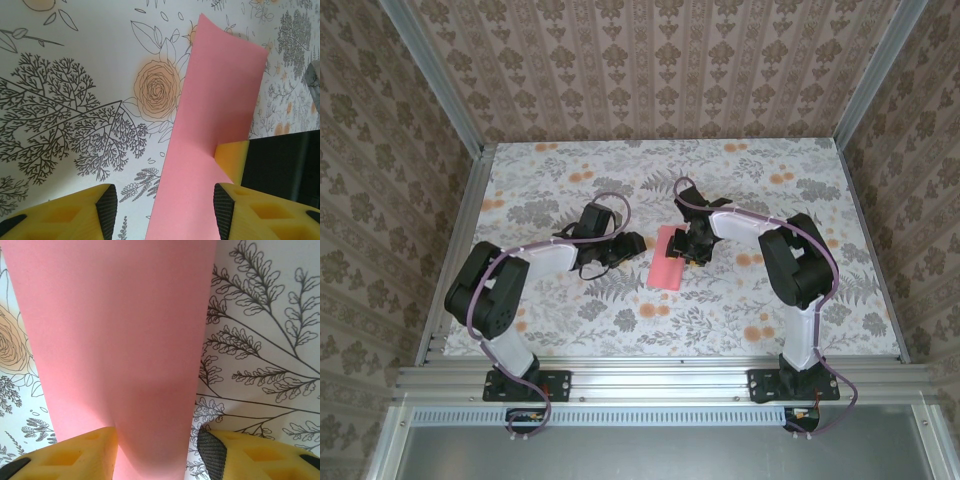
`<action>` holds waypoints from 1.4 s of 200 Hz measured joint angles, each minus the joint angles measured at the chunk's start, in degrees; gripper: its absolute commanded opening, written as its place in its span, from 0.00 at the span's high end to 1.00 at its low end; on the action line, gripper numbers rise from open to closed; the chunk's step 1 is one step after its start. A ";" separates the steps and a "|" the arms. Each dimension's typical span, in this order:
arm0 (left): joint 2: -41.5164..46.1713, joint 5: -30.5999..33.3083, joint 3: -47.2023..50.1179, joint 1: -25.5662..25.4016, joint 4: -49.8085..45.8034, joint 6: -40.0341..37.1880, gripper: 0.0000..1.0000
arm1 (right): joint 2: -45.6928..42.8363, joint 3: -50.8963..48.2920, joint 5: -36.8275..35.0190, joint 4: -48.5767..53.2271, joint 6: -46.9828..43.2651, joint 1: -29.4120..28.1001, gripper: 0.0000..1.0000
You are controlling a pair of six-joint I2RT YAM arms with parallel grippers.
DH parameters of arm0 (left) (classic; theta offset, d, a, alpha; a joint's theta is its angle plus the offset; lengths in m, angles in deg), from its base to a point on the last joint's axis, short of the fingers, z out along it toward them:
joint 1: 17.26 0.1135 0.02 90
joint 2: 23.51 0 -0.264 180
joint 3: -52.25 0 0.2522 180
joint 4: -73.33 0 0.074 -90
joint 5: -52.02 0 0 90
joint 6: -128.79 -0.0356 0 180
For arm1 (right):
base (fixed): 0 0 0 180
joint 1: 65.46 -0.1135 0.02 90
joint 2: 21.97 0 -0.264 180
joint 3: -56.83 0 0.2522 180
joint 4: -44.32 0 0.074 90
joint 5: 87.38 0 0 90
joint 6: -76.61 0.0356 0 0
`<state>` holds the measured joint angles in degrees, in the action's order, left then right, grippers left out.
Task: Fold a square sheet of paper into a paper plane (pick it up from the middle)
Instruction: Hold the square sheet of paper at the center of the table.
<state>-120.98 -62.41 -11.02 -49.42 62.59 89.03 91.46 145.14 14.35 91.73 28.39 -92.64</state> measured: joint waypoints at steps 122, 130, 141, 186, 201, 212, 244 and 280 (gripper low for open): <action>-4.83 -5.86 -1.36 -2.43 5.01 1.33 0.70 | 0.22 0.11 -0.04 0.22 0.00 0.00 0.47; -5.53 -6.08 -1.66 -2.75 5.22 1.57 0.72 | 0.22 0.11 -0.04 0.20 0.00 0.00 0.47; -6.12 -6.47 -1.99 -3.17 5.20 1.62 0.74 | 0.22 0.11 -0.02 0.22 0.00 0.00 0.47; -7.85 -6.84 -4.70 -4.20 4.66 1.60 0.83 | 0.22 0.09 -0.04 0.22 0.00 0.00 0.48; -8.37 -6.84 -5.64 -4.24 3.98 1.60 0.85 | 0.22 0.09 -0.07 0.22 0.00 0.00 0.48; -8.96 -6.73 -6.32 -4.33 3.48 1.60 0.86 | 0.22 0.09 -0.07 0.20 0.00 0.00 0.48; -10.19 -6.40 -7.54 -5.01 1.81 1.57 0.87 | 0.22 0.09 -0.17 0.20 0.00 0.00 0.48; -11.17 -5.90 -8.55 -5.31 0.09 1.57 0.89 | 0.22 0.02 -0.20 0.20 -0.02 0.00 0.48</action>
<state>-132.15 -68.31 -19.57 -54.73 62.68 90.60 91.67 145.16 14.15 91.93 28.37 -92.64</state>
